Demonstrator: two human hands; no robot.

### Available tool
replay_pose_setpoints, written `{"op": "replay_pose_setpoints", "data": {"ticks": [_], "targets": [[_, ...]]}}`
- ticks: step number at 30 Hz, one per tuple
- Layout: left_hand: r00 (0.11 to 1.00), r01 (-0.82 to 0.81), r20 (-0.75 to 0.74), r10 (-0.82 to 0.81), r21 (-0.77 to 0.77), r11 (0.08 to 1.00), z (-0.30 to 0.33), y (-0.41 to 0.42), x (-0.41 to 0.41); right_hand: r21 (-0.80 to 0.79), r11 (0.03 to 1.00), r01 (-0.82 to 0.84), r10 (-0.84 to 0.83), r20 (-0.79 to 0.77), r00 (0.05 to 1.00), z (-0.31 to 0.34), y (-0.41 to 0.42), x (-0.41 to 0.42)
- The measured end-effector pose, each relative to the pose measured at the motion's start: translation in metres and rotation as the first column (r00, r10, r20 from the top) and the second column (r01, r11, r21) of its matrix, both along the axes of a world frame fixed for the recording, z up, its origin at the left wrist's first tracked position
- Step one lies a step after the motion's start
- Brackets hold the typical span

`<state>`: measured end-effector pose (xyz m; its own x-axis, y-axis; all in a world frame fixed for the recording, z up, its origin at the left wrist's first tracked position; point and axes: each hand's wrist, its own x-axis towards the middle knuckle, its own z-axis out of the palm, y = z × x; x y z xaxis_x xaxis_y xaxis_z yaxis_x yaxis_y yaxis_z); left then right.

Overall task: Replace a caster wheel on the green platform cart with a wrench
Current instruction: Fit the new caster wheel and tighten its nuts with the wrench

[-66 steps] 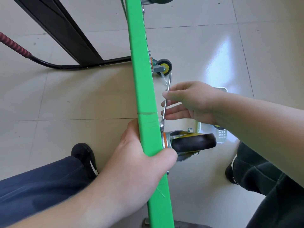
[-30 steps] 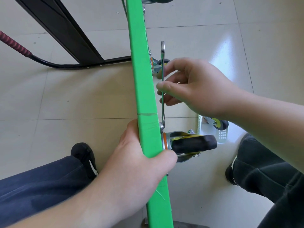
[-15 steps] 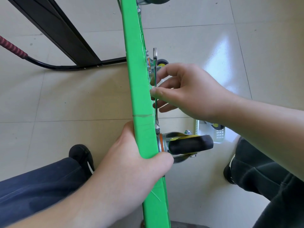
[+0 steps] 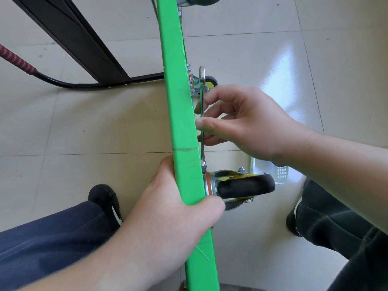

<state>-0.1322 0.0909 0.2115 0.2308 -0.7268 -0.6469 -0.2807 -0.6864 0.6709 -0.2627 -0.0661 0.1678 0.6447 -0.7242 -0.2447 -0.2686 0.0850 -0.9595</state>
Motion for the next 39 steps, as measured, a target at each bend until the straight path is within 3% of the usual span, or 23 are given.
{"op": "replay_pose_setpoints", "data": {"ticks": [7,15,18,22,26,33,39], "targets": [[1.000,0.005,-0.006,-0.005,-0.010,1.000,-0.001,0.001,0.001,0.246,0.947,0.208,-0.169,-0.170,0.971,-0.021,-0.011,0.010],[1.000,0.013,-0.007,-0.013,0.004,1.000,-0.002,0.001,0.002,0.569,0.700,0.431,-0.208,-0.415,0.886,-0.046,-0.010,0.012],[1.000,0.013,0.012,-0.014,0.013,1.000,-0.001,0.001,0.002,0.604,0.646,0.467,-0.181,-0.473,0.862,-0.048,-0.008,0.012],[1.000,0.024,0.013,-0.024,0.015,1.000,-0.002,0.001,0.002,0.597,0.657,0.460,-0.158,-0.488,0.859,-0.050,-0.007,0.010],[1.000,0.024,-0.002,-0.024,0.001,1.000,-0.002,0.001,0.003,0.532,0.702,0.474,-0.252,-0.437,0.864,-0.049,-0.013,0.008],[0.999,0.018,-0.039,-0.018,-0.012,1.000,-0.004,0.001,0.004,0.203,0.940,0.275,-0.223,-0.248,0.943,-0.016,-0.019,0.011],[0.999,0.028,-0.039,-0.029,-0.032,0.999,-0.005,0.001,0.003,-0.018,0.995,0.094,-0.096,-0.142,0.985,0.008,-0.009,0.012]]}}
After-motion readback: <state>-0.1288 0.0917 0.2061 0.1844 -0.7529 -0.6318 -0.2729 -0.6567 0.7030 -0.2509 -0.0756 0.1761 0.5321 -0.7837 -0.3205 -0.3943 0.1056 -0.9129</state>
